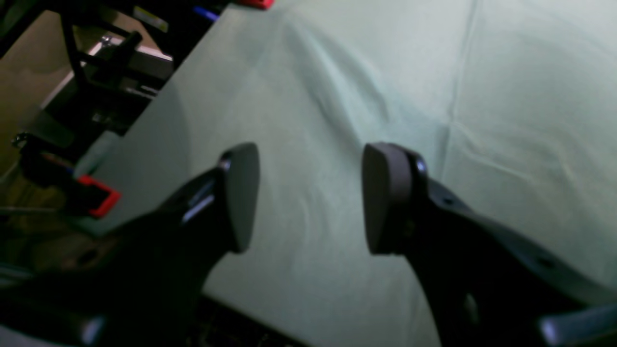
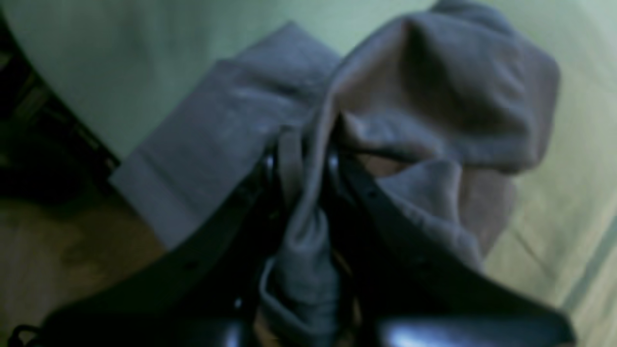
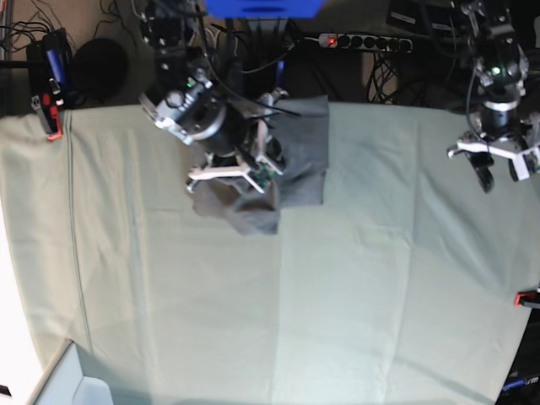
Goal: Layout the t-shirt on the table in an organized manner, then fold the t-shirt properly
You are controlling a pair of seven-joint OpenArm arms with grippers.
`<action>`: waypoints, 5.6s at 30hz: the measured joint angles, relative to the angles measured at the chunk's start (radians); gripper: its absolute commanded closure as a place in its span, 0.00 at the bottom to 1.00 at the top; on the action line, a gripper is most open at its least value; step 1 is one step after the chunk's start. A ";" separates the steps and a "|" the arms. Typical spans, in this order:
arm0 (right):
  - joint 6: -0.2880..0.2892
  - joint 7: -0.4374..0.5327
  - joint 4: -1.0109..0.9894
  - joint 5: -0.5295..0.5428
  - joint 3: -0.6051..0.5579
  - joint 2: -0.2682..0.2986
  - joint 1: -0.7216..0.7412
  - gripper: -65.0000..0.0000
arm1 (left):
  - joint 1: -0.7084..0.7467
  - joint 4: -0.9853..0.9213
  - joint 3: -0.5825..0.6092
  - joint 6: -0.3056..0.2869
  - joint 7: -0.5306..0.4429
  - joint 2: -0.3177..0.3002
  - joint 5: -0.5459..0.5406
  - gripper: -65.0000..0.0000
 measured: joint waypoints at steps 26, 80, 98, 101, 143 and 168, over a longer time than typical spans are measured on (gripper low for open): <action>0.000 0.002 0.048 0.006 0.238 -0.001 0.023 0.65 | 0.008 0.011 -0.002 -0.003 -0.002 0.002 0.000 0.49; 0.000 0.126 -0.206 0.014 0.360 0.102 0.068 0.94 | 0.043 0.010 0.045 0.003 -0.002 -0.018 -0.185 0.49; 0.000 0.114 0.023 0.120 0.381 0.100 -0.036 0.94 | -0.125 -0.248 0.709 0.003 -0.005 -0.104 -0.542 0.22; 0.000 0.111 0.023 0.117 0.403 0.104 -0.038 0.94 | -0.199 -0.351 0.783 0.006 -0.012 -0.104 -0.583 0.22; 0.000 0.113 0.024 0.118 0.680 0.113 -0.030 0.94 | -1.095 -1.072 1.684 -0.188 0.134 0.276 -0.057 1.00; 0.000 0.117 0.023 0.119 0.729 0.113 -0.045 0.94 | -1.088 -1.007 1.500 -0.191 0.155 0.255 0.018 0.52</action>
